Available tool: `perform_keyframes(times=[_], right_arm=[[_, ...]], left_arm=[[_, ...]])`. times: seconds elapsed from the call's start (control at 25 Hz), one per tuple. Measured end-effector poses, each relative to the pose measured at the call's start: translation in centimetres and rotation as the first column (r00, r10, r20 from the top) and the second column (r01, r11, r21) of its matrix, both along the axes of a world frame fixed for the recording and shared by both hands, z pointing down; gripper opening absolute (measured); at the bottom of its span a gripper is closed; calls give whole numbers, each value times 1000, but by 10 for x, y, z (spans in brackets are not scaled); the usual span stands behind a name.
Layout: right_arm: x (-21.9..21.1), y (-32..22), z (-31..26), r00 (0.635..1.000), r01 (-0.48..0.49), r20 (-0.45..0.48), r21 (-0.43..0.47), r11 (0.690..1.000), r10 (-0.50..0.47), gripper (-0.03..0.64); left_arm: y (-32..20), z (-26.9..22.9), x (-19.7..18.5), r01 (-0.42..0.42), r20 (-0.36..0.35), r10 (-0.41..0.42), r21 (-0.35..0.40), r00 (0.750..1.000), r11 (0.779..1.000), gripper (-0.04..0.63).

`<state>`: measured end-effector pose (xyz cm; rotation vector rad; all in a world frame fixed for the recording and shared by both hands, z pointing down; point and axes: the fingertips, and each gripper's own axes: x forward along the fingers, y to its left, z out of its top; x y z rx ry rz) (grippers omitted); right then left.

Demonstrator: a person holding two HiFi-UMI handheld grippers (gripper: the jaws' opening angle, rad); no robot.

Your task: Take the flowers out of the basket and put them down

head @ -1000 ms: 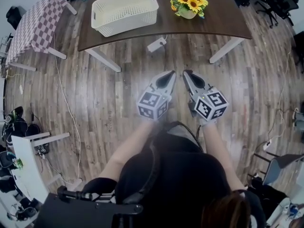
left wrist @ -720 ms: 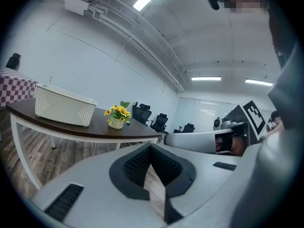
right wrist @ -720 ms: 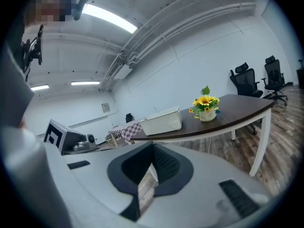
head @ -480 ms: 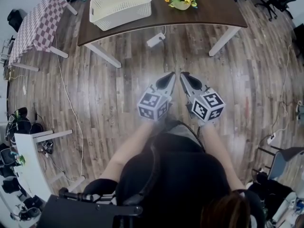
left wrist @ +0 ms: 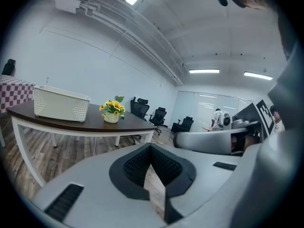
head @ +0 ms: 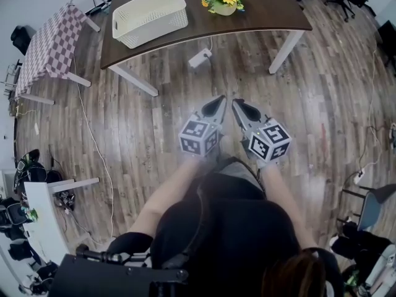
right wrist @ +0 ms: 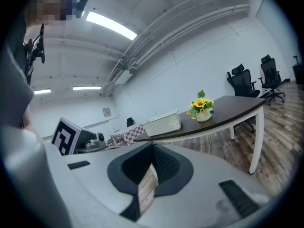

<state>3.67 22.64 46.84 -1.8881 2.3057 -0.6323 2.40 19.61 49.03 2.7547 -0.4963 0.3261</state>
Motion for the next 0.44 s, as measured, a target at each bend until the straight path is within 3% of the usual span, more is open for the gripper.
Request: perform_keyframes(times=[0.44], right_arm=[[12, 18, -12, 1000, -8, -9, 36, 999, 8, 0]], left_arm=[[11, -9, 15, -5, 14, 4, 23, 1000, 1000, 0]])
